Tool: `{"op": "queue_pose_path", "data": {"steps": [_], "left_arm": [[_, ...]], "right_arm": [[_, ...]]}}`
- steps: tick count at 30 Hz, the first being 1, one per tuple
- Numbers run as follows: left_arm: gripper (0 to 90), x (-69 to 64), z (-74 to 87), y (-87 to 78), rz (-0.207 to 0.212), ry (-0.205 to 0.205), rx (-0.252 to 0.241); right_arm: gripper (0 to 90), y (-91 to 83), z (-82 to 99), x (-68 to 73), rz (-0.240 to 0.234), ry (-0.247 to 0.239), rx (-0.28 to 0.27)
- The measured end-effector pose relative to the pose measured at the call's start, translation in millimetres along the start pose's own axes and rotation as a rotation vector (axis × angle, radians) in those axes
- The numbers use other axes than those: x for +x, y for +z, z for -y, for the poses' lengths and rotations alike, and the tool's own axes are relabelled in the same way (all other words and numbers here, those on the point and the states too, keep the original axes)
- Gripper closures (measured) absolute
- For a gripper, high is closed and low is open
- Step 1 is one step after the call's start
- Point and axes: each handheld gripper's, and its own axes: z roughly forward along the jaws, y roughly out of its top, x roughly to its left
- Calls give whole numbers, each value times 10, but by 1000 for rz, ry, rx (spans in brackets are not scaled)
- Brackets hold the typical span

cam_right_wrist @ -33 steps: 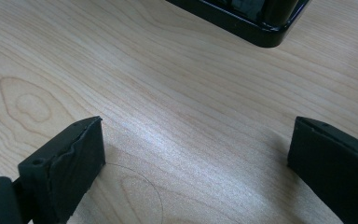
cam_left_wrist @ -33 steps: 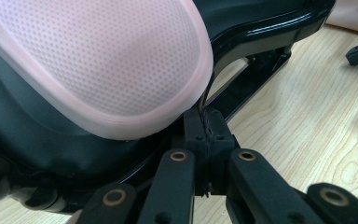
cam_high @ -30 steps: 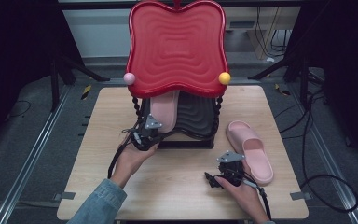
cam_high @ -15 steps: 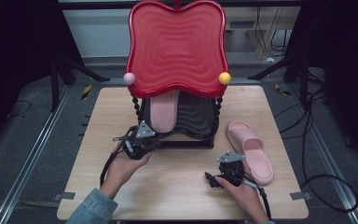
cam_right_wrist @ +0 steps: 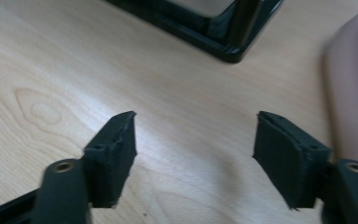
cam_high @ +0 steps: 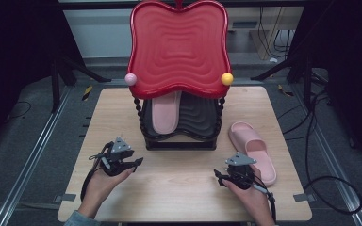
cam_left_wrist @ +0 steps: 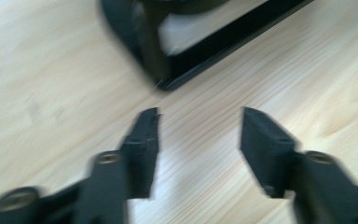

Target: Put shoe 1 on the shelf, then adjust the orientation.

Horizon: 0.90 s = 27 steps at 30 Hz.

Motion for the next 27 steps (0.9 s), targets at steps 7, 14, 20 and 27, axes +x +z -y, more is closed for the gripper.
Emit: {"op": "queue_pose_path", "data": {"steps": [7, 14, 20, 27], "left_arm": [[296, 311, 345, 75, -52, -112, 29], [272, 423, 472, 1, -78, -160, 27], [272, 479, 492, -40, -85, -177, 15], [272, 482, 502, -47, -84, -178, 13]], "right_arm": [[461, -273, -90, -190, 78, 36, -41], [575, -393, -44, -527, 132, 118, 7], [528, -306, -53, -670, 140, 136, 44], [687, -51, -245, -795, 146, 131, 68]]}}
